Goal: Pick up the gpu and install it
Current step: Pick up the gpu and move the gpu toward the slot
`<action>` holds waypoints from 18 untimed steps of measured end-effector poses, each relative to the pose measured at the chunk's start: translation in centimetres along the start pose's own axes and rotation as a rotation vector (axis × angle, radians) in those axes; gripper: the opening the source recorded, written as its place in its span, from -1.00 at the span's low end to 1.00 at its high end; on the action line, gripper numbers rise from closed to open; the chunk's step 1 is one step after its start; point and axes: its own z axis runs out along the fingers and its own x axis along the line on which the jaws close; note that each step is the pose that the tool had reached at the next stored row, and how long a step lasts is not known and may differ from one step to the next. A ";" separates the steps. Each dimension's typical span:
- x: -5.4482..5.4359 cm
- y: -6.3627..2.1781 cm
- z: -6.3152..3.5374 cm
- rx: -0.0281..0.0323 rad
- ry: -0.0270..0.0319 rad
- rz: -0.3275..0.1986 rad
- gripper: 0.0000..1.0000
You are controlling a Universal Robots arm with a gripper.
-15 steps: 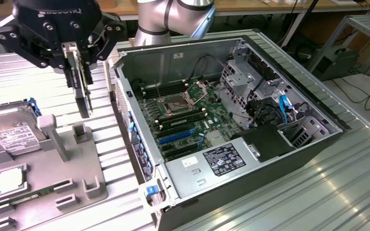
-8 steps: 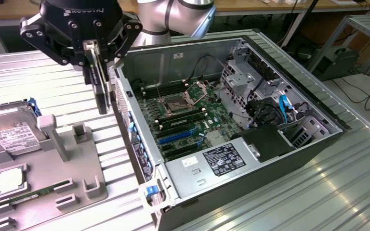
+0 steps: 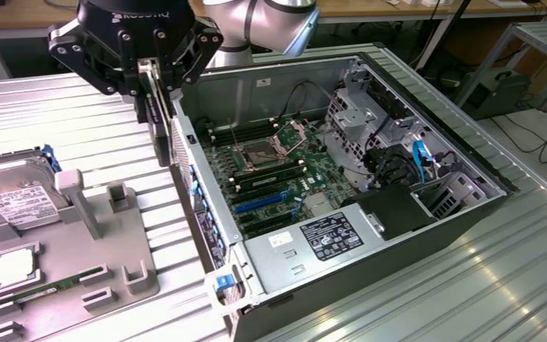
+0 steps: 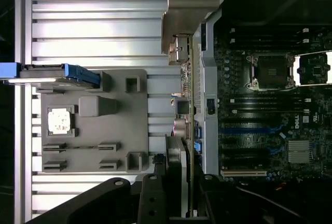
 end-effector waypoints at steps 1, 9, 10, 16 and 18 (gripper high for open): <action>-0.2 0.00 0.00 0.0000 0.0000 0.000 -0.44; -1.9 0.02 0.01 -0.0001 0.0001 0.000 -0.44; -2.1 0.02 0.01 0.0000 0.0001 0.000 -0.44; -3.5 0.03 0.02 0.0000 0.0003 0.000 -0.44; -4.0 0.03 0.02 -0.0001 0.0004 0.000 -0.44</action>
